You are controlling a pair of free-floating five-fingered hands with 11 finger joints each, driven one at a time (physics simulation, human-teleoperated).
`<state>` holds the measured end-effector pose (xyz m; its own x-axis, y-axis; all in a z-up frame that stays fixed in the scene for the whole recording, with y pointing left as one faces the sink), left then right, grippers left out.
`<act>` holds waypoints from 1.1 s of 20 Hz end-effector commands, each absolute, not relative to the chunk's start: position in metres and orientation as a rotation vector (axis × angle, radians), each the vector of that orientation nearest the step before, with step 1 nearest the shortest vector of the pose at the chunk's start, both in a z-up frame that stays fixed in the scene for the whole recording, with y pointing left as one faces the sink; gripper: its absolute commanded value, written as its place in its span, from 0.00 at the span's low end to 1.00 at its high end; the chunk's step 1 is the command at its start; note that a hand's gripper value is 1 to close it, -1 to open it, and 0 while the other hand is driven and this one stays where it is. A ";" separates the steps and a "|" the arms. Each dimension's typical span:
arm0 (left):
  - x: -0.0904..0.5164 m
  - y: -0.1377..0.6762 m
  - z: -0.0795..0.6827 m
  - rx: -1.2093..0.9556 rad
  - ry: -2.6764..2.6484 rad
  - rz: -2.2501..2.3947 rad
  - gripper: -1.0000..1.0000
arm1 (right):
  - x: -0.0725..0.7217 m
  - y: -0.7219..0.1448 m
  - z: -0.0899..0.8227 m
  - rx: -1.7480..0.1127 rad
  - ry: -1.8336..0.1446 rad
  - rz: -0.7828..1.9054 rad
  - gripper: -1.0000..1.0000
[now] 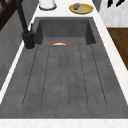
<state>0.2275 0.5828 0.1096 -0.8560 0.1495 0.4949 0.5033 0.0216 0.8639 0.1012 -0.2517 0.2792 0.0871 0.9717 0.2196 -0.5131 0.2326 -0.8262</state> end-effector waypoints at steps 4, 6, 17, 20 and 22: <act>0.227 0.582 0.110 -0.685 -2.022 -1.948 1.00 | 0.101 -0.252 0.279 -0.651 -0.889 1.230 0.50; 0.227 0.574 0.118 -0.690 -2.012 -1.963 1.00 | 0.101 -0.252 0.279 -0.651 -0.889 1.230 0.50; 0.224 0.536 0.164 -0.684 -2.005 -1.965 1.00 | 0.101 -0.252 0.279 -0.651 -0.889 1.230 0.50; 0.227 0.526 0.183 -0.687 -2.014 -1.961 1.00 | 0.101 -0.252 0.279 -0.651 -0.889 1.230 0.50; 0.227 0.517 0.197 -0.686 -2.025 -1.950 1.00 | 0.101 -0.252 0.279 -0.651 -0.889 1.230 0.50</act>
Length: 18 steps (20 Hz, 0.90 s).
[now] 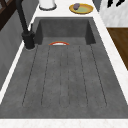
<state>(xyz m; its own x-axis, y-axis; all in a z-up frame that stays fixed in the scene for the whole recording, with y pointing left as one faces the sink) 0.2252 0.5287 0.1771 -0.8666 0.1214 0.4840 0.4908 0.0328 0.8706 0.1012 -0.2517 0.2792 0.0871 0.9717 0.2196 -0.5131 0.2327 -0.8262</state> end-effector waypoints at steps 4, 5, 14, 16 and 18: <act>0.228 0.492 0.219 -0.648 -2.026 -1.931 1.00 | 0.101 -0.252 0.279 -0.651 -0.889 1.230 0.50; 0.228 0.486 0.225 -0.642 -2.025 -1.928 1.00 | 0.101 -0.252 0.279 -0.651 -0.889 1.230 0.50; 0.230 0.421 0.276 -0.616 -2.038 -1.912 1.00 | 0.101 -0.252 0.279 -0.651 -0.889 1.230 0.50; 0.230 0.406 0.287 -0.615 -2.039 -1.912 1.00 | 0.101 -0.252 0.279 -0.651 -0.889 1.230 0.50; 0.230 0.390 0.297 -0.609 -2.043 -1.916 1.00 | 0.101 -0.252 0.279 -0.651 -0.889 1.230 0.50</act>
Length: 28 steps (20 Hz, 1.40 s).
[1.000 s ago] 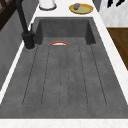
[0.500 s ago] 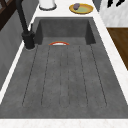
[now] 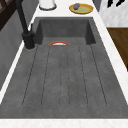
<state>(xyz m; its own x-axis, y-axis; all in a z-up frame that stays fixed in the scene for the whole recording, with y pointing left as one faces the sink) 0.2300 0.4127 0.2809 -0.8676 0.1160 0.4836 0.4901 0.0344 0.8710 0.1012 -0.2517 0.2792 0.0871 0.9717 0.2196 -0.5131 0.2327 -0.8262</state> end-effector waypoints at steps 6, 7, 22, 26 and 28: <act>0.229 0.343 0.321 -0.605 -2.040 -1.925 1.00 | 0.101 -0.252 0.279 -0.651 -0.889 1.230 0.50; 0.229 0.335 0.324 -0.600 -2.041 -1.930 1.00 | 0.101 -0.252 0.279 -0.651 -0.889 1.230 0.50; 0.229 0.225 0.361 -0.601 -2.069 -1.945 1.00 | 0.101 -0.252 0.279 -0.651 -0.889 1.230 0.50; 0.229 0.198 0.371 -0.615 -2.068 -1.945 1.00 | 0.101 -0.252 0.279 -0.651 -0.889 1.230 0.50; 0.229 0.183 0.375 -0.614 -2.070 -1.946 1.00 | 0.101 -0.252 0.279 -0.651 -0.889 1.230 0.50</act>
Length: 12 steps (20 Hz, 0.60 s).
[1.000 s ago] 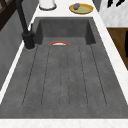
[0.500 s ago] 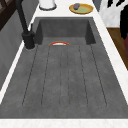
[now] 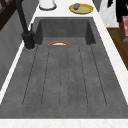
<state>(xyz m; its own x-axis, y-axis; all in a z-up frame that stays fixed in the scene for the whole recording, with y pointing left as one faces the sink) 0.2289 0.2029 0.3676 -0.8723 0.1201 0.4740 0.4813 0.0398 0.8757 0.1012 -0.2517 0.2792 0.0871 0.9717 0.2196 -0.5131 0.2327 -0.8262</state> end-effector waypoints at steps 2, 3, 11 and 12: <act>0.229 0.169 0.379 -0.611 -2.071 -1.948 1.00 | 0.101 -0.252 0.279 -0.651 -0.889 1.230 0.50; 0.229 0.162 0.381 -0.611 -2.074 -1.947 1.00 | 0.101 -0.252 0.279 -0.651 -0.889 1.230 0.50; 0.229 0.108 0.381 -0.593 -2.095 -1.966 1.00 | 0.101 -0.252 0.279 -0.651 -0.889 1.230 0.50; 0.229 0.102 0.381 -0.593 -2.096 -1.966 1.00 | 0.101 -0.252 0.279 -0.651 -0.889 1.230 0.50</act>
